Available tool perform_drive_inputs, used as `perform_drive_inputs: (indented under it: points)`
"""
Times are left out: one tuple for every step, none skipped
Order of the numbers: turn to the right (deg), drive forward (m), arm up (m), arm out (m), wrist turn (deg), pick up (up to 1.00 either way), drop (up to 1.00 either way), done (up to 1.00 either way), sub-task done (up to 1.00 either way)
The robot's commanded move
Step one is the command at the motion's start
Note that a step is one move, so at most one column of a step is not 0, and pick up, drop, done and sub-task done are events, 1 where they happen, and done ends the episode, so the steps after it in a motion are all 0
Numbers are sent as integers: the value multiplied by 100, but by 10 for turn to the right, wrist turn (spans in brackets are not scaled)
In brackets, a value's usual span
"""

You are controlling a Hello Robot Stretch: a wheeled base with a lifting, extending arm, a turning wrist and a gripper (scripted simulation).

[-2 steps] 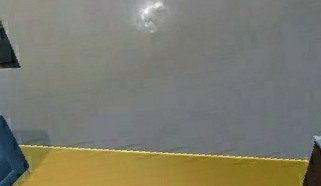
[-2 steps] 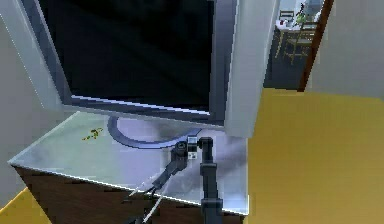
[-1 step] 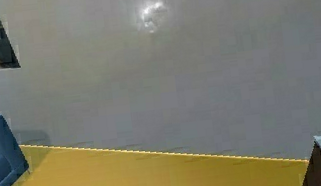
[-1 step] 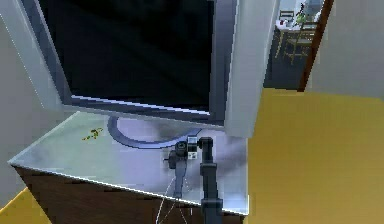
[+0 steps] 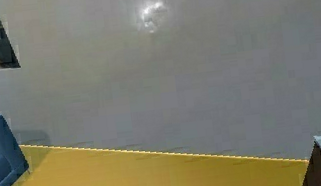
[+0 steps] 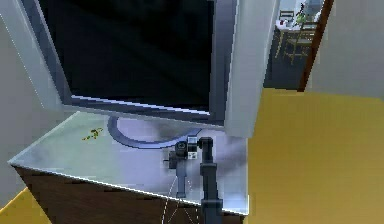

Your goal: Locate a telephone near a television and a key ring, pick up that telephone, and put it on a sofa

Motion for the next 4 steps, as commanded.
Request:
perform_drive_inputs:
  points:
    - [0, 0, -50, 0, 0, 0, 0, 0, 0]
    - [-450, 0, 0, 0, 0, 0, 0, 0, 0]
    - [-90, 0, 0, 0, 0, 0, 0, 0, 0]
    - [0, 100, 0, 0, 0, 0, 0, 0, 0]
